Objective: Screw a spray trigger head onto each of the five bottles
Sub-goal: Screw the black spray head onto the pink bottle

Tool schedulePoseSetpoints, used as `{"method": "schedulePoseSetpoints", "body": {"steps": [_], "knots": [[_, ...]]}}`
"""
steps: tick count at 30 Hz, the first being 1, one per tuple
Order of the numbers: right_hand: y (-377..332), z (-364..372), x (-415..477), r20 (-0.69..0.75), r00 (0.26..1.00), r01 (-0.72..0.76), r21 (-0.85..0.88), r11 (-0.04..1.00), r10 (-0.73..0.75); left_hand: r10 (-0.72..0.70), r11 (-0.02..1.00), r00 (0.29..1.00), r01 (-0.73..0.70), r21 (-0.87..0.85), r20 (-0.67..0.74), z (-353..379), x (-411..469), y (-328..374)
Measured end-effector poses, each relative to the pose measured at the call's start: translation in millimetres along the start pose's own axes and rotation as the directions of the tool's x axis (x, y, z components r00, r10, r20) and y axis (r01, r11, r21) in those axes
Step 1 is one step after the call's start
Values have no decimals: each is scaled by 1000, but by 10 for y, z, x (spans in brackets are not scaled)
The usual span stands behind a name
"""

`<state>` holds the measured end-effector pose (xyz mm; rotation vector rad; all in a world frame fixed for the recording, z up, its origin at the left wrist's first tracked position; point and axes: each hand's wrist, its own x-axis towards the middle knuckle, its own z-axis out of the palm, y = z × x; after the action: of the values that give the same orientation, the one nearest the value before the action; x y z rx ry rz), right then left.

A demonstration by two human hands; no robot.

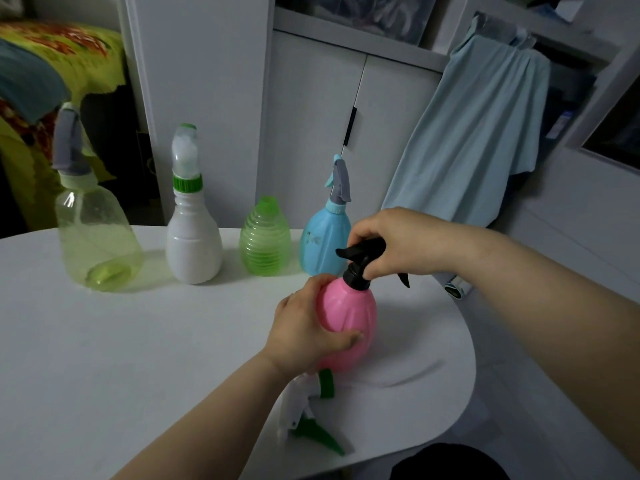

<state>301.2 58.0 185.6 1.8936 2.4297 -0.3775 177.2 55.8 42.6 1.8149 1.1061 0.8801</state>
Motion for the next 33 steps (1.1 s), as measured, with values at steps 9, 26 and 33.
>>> {"method": "schedulePoseSetpoints", "body": {"steps": [9,26,33], "knots": [[-77,59,49,-50,991,-126,-121,985,120,11,990,992,6,141,-122,143,18,54],[168,57,23,-74,988,-141,-61,988,137,73,985,989,-50,167,-129,258,114,245],[149,-7,-3,42,999,34,-13,999,-34,60,996,944,-37,-76,323,-108,326,256]]}}
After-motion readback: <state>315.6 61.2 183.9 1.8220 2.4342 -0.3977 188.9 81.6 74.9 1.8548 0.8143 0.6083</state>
